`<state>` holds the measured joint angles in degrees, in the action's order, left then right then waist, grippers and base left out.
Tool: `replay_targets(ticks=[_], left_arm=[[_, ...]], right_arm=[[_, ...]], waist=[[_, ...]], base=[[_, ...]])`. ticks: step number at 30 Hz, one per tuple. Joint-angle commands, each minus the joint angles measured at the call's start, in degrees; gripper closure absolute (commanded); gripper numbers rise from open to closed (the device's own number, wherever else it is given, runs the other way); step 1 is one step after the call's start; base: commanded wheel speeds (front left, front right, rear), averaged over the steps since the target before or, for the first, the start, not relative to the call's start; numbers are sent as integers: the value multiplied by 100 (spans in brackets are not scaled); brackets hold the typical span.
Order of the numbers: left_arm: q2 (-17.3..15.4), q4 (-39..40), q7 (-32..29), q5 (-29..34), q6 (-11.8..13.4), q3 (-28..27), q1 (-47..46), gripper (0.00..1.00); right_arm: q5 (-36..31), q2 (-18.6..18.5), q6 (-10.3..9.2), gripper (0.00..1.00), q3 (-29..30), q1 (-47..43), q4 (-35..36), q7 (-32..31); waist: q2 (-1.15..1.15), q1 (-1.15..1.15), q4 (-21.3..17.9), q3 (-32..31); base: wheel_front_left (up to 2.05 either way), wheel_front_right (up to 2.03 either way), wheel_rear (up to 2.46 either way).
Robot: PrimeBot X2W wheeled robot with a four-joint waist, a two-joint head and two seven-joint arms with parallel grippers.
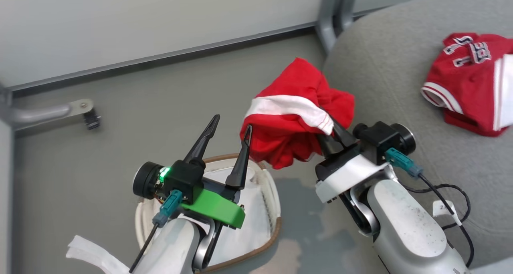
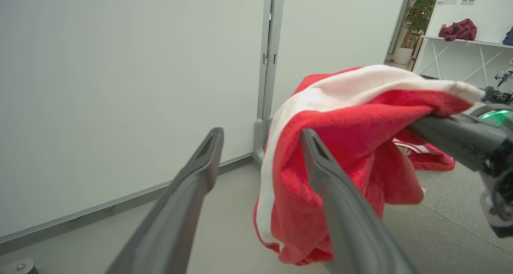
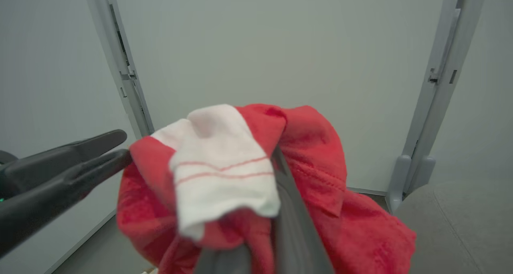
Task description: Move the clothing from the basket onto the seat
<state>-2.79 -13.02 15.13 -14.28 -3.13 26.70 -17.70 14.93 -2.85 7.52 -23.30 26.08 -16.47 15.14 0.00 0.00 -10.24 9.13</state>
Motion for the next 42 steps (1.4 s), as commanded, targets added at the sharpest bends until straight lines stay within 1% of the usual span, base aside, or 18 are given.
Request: replay_targets(ticks=[1,4,9,10,13,18,23,27,31,33,36,42], left_arm=[[-26,-10,1,33,-61,-42,70,0],[-26,-54,1,112,-122,-109,106,0],[-28,-119,1,162,-198,-209,145,0],[-28,-133,1,163,-212,-211,158,0],[-26,-231,1,108,-295,-33,11,0],[-33,-447,1,32,-376,235,-231,0],[-30,-578,1,36,-400,323,-335,0],[-37,-694,1,188,-415,189,-316,0],[-93,-683,1,315,-422,-6,-227,0],[-151,-673,1,386,-423,-107,-181,0],[-162,-687,1,513,-428,-146,-263,0],[-172,-691,1,611,-432,-120,-566,0]], right_arm=[[-12,-16,-6,100,78,-114,55,-1],[42,-16,-6,100,231,-207,128,-1],[140,-14,-6,100,287,-335,221,-1],[159,-14,-6,100,307,-371,224,-1],[101,-15,-6,100,632,-468,302,-1],[-13,-11,-6,100,1075,-602,475,-1],[-157,-13,-6,100,1361,-520,501,-1],[-433,-13,-6,100,1661,-106,398,-1],[-836,-75,-6,100,2223,513,148,0],[-1007,-172,-6,100,2397,879,0,0],[-1199,-482,-6,100,2777,1444,-257,-1],[-1499,-971,-6,100,3522,2449,-883,-1]], waist=[[0,0,-776,150],[0,0,-1219,195],[0,0,-1908,225],[0,0,-2017,230],[0,0,-2101,315],[0,0,-2155,477],[0,0,-2159,589],[0,0,-2151,755],[0,0,-2139,978],[0,0,-2131,1114],[0,0,-1963,1389],[0,0,-1625,1921]], base=[[0,0,0],[0,0,0],[0,0,0],[0,0,0],[0,0,0],[0,0,0],[0,0,0],[0,0,0],[0,0,0],[0,0,0],[0,0,0],[0,0,0]])
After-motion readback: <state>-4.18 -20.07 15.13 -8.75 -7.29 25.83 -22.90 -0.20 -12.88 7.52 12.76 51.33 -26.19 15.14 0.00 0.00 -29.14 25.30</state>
